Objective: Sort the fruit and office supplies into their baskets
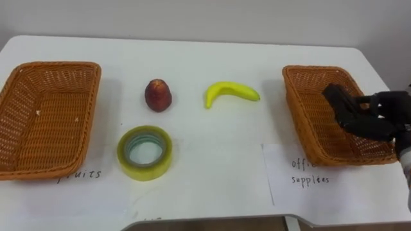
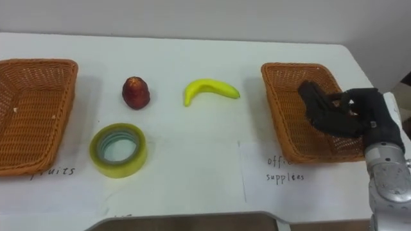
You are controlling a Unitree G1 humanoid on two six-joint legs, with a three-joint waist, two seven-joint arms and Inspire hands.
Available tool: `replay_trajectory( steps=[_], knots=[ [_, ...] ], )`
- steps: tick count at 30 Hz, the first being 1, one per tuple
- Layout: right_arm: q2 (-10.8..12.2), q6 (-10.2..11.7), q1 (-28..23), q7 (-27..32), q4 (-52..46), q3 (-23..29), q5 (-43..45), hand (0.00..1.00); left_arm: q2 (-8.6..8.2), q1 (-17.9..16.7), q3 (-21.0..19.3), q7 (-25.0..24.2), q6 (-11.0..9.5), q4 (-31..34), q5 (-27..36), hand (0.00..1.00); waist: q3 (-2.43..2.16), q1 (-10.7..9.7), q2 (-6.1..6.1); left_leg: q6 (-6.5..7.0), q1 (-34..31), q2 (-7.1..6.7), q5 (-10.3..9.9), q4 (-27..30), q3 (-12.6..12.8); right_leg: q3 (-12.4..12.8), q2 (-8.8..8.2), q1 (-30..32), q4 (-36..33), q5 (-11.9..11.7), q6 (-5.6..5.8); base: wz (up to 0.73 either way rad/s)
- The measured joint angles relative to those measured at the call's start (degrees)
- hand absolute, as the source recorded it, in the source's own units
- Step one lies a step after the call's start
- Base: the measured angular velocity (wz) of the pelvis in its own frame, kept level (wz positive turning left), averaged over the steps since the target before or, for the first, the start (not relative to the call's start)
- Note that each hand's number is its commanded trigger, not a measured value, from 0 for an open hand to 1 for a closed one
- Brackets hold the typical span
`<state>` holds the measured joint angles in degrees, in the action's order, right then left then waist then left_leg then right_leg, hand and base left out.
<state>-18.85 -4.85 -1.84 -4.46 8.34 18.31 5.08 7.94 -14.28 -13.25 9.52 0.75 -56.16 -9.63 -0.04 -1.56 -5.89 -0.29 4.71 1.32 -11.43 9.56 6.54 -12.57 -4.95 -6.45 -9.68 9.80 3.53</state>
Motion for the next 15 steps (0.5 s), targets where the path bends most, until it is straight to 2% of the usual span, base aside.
replay_trajectory(
  steps=[1,3,5,7,8,15],
  knots=[
    [0.0,0.0,0.0,-0.02,0.0,0.0,0.0,0.8,-0.1,-0.08,0.0,0.0,0.03,0.0,0.0,0.0,0.0,-0.01,0.0,0.0,0.01,0.0,0.0,0.0,0.07,0.02,0.0,-0.04,-0.02,0.0,0.0,0.0],
    [0.0,0.0,0.0,-0.02,-0.01,0.0,-0.02,0.58,-0.14,-0.29,0.0,0.0,0.05,0.0,-0.02,0.0,0.0,-0.04,-0.13,0.0,0.01,0.01,0.0,0.0,0.07,0.03,0.01,-0.09,-0.03,0.0,0.0,0.0],
    [0.0,0.0,-0.01,-0.02,-0.03,0.0,-0.03,0.51,-0.14,-0.3,-0.01,-0.01,0.07,0.0,-0.02,0.0,0.03,-0.07,-0.33,0.0,-0.02,0.01,0.0,-0.02,0.05,0.05,0.02,-0.05,-0.05,0.0,0.0,0.0],
    [0.0,0.0,-0.02,-0.01,-0.03,0.0,-0.02,0.22,-0.13,-0.3,-0.01,0.0,0.07,0.0,-0.02,0.0,-0.01,-0.09,-0.49,0.0,-0.01,0.01,0.0,-0.01,0.04,0.06,0.02,-0.05,-0.07,0.0,-0.01,0.0],
    [0.0,0.01,-0.11,-0.01,-0.07,0.0,-0.03,0.0,-0.12,-0.29,-0.01,0.0,0.07,0.0,-0.02,0.0,-0.05,-0.09,-0.62,0.0,-0.01,0.01,0.0,-0.01,0.02,0.05,0.03,-0.05,-0.07,0.0,-0.01,0.0],
    [0.0,0.17,-0.68,0.02,-0.17,0.0,0.19,0.0,-0.12,-0.31,0.0,-0.01,0.06,0.01,-0.02,0.0,-0.23,0.18,-1.17,0.0,0.04,-0.01,0.0,0.07,0.0,0.04,0.01,-0.12,-0.06,-0.01,-0.02,0.0]
  ],
)
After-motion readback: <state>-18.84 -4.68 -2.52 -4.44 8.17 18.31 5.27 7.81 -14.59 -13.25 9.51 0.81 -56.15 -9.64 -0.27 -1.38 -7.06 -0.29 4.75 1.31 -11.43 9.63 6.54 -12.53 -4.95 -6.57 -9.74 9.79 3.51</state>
